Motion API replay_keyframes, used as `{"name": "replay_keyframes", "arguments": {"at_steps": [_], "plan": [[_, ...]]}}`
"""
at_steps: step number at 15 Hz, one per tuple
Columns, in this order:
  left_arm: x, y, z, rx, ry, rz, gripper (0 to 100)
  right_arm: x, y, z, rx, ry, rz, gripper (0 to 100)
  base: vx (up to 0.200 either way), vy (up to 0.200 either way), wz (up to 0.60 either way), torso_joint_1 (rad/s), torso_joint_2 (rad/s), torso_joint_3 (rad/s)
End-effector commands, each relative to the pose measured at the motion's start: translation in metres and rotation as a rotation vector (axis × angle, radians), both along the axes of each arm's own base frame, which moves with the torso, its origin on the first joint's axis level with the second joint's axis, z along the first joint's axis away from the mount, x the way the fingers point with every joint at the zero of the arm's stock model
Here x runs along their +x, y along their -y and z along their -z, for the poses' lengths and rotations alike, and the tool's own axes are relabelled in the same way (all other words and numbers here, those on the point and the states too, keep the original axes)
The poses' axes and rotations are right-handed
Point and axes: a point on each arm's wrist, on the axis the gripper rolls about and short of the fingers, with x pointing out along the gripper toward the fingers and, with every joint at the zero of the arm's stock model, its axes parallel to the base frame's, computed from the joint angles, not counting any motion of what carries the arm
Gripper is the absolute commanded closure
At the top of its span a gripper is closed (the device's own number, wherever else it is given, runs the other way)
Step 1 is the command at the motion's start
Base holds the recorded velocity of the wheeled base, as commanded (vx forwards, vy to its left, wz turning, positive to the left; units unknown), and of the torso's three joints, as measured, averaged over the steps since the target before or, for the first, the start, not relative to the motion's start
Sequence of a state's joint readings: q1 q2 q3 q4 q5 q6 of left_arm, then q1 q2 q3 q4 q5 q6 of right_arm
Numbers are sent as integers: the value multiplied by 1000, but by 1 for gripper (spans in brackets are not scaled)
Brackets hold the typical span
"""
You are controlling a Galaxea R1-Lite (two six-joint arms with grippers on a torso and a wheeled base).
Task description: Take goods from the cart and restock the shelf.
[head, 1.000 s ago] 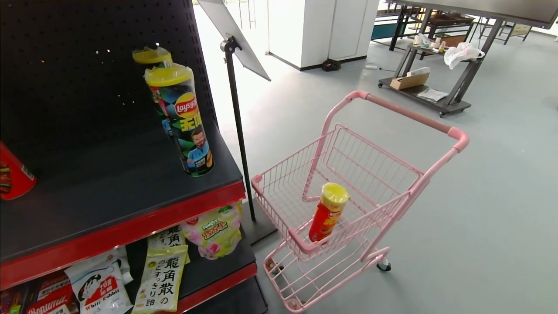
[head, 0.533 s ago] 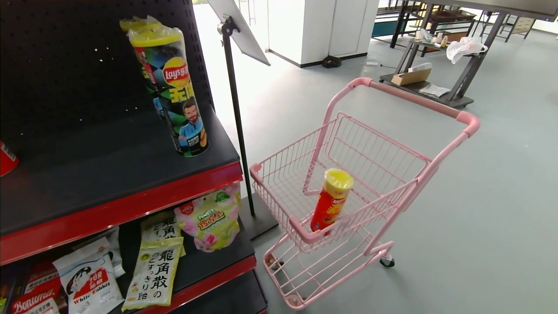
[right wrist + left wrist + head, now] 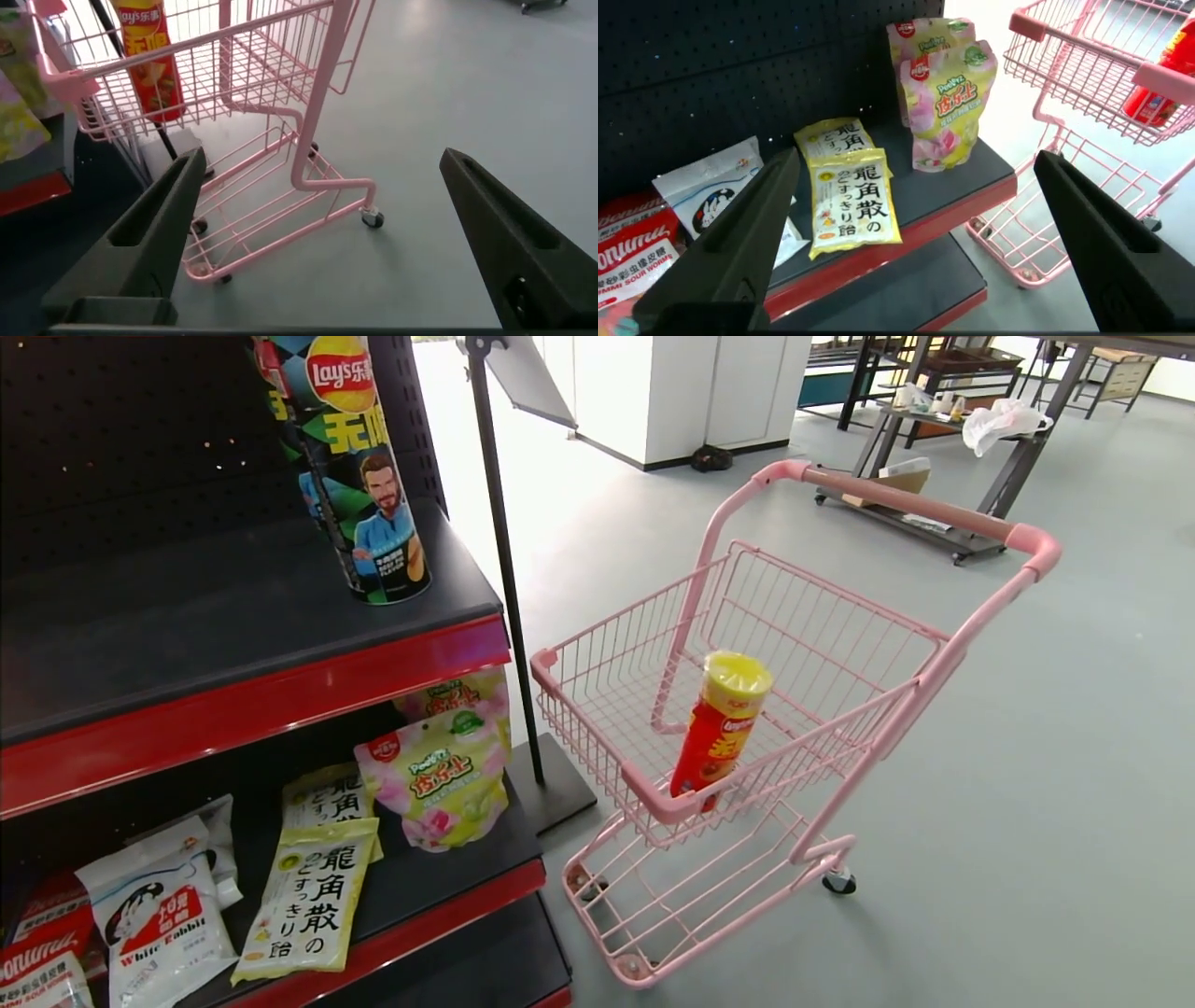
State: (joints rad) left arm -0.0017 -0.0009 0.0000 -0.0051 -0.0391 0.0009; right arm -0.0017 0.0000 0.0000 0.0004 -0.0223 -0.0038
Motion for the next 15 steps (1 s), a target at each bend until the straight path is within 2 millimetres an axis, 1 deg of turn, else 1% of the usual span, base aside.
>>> {"name": "replay_keyframes", "arguments": {"at_steps": [1,4,5,6,7,8,9,10,11,13,14,15], "plan": [[0,0,0,-1,0,-1,0,0,0,0,-4,-3,-3,0,0,0,0,-36,144,105],[0,0,0,-1,0,1,0,0,0,-1,-11,-5,8,0,0,0,0,-13,47,31],[0,0,0,-1,0,1,0,-1,0,-6,-12,15,11,0,0,0,0,0,0,0],[0,0,0,1,0,1,0,38,0,-134,139,-24,4,0,0,0,0,0,0,0],[0,0,0,-1,0,1,0,78,1,-222,387,58,-4,0,0,0,0,0,0,0],[0,0,0,1,0,1,0,123,-1,-262,382,56,-30,0,0,0,0,0,0,0],[0,0,0,1,0,2,0,149,-5,-267,291,19,-68,0,0,0,0,0,0,0],[0,0,0,1,0,2,0,155,-7,-263,245,-6,-86,0,0,0,0,0,0,0],[0,0,0,-1,0,1,0,180,-15,-233,212,-153,-166,0,0,0,0,0,0,0],[0,0,0,1,0,1,0,194,-18,-199,235,-303,-223,0,0,0,0,0,0,0],[0,0,0,1,0,1,0,214,-22,-175,241,-403,-241,0,0,0,0,0,0,0],[0,0,0,2,0,1,0,236,-24,-162,245,-442,-245,0,0,0,0,0,0,0]]}}
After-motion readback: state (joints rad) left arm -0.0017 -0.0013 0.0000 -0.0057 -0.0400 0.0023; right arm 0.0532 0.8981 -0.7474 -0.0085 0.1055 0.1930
